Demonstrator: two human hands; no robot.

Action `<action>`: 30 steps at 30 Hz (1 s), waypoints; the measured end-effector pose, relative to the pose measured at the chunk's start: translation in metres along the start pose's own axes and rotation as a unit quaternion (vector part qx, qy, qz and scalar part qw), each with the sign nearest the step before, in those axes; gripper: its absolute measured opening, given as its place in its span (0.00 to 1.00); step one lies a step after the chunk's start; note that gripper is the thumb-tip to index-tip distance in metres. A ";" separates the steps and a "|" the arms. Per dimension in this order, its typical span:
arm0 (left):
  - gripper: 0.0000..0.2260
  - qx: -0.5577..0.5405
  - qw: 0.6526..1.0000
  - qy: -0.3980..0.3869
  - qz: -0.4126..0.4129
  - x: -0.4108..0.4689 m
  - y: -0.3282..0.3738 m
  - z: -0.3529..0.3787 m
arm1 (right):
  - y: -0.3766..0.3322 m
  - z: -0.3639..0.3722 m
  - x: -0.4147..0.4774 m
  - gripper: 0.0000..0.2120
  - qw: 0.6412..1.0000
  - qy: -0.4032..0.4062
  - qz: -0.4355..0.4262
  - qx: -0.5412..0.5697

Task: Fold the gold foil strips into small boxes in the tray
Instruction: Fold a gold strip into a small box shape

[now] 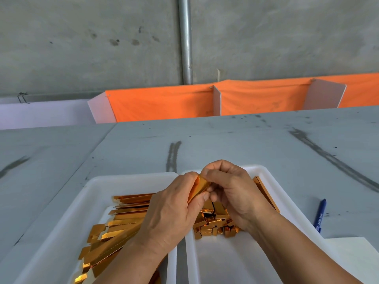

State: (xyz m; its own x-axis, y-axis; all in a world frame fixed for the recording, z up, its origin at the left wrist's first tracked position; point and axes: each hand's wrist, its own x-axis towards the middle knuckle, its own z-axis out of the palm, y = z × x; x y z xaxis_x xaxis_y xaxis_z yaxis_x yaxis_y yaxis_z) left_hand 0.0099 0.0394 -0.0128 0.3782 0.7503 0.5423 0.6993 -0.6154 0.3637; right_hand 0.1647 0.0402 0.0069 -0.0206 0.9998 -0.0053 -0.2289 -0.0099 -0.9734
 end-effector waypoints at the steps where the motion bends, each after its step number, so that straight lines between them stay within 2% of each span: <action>1: 0.22 -0.007 1.000 0.001 0.000 -0.001 -0.001 0.000 | -0.001 0.000 0.000 0.05 1.000 -0.004 0.005 0.008; 8: 0.22 -0.023 1.000 0.005 0.006 -0.001 -0.001 0.001 | -0.003 -0.002 0.001 0.10 0.999 -0.008 0.015 0.031; 13: 0.20 -0.033 0.999 0.015 0.003 -0.002 -0.001 0.001 | -0.002 -0.001 0.001 0.07 1.000 -0.004 0.003 0.005; 18: 0.20 -0.042 0.999 0.018 -0.006 -0.001 -0.004 0.000 | -0.001 0.000 -0.002 0.04 0.997 -0.012 -0.052 -0.056; 21: 0.20 -0.040 0.999 0.024 -0.013 -0.001 -0.005 -0.001 | -0.003 -0.001 -0.002 0.06 0.993 -0.019 -0.064 -0.093; 30: 0.20 -0.035 0.999 0.019 -0.007 -0.001 -0.005 -0.003 | -0.003 -0.003 -0.001 0.07 0.996 0.016 -0.045 -0.074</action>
State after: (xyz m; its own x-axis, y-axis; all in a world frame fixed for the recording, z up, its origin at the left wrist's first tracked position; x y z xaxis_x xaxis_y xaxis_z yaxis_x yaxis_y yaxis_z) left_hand 0.0042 0.0409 -0.0126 0.3435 0.7504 0.5648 0.6607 -0.6205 0.4225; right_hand 0.1681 0.0396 0.0091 0.0245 0.9967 0.0780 -0.0831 0.0798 -0.9933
